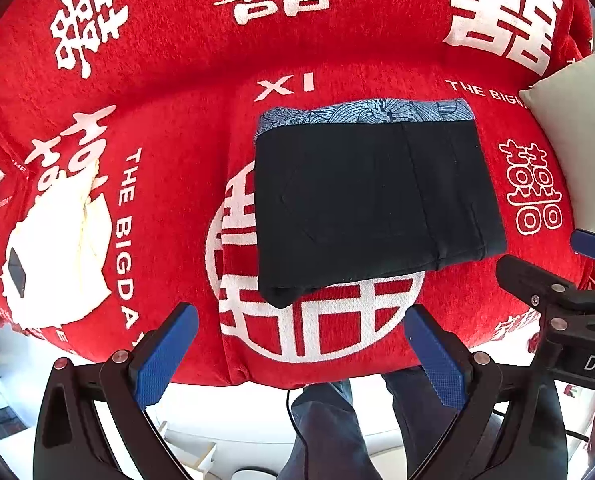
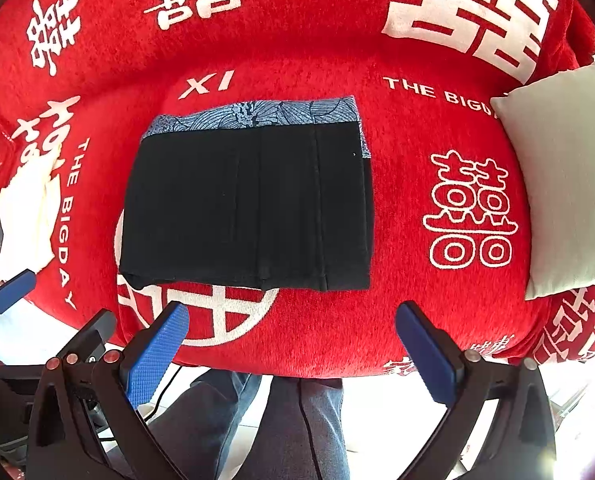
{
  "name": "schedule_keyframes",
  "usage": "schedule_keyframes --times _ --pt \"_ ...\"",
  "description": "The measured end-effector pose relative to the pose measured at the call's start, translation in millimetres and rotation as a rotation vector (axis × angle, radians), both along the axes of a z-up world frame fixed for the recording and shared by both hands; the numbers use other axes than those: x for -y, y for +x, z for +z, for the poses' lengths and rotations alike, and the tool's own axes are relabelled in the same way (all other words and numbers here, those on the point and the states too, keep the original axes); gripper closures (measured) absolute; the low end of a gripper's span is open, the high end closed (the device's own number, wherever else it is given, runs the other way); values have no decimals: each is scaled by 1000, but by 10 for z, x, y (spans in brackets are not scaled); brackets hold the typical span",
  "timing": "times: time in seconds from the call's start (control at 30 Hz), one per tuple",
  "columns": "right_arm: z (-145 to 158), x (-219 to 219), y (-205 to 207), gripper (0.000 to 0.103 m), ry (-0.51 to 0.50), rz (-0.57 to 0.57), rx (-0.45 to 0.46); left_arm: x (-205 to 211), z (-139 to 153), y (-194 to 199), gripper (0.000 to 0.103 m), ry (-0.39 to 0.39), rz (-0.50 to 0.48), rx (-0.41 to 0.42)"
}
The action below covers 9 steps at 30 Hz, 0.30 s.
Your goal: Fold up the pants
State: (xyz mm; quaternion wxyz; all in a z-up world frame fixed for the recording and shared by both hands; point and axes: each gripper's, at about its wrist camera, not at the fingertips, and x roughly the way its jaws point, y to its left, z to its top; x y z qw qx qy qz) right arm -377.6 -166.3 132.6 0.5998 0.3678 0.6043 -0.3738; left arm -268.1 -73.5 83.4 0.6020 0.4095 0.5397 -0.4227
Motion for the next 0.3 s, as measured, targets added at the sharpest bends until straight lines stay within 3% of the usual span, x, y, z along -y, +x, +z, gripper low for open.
schedule_keyframes --times 0.3 --pt "-12 16 13 0 0 -2 -5 8 -8 22 0 -10 9 9"
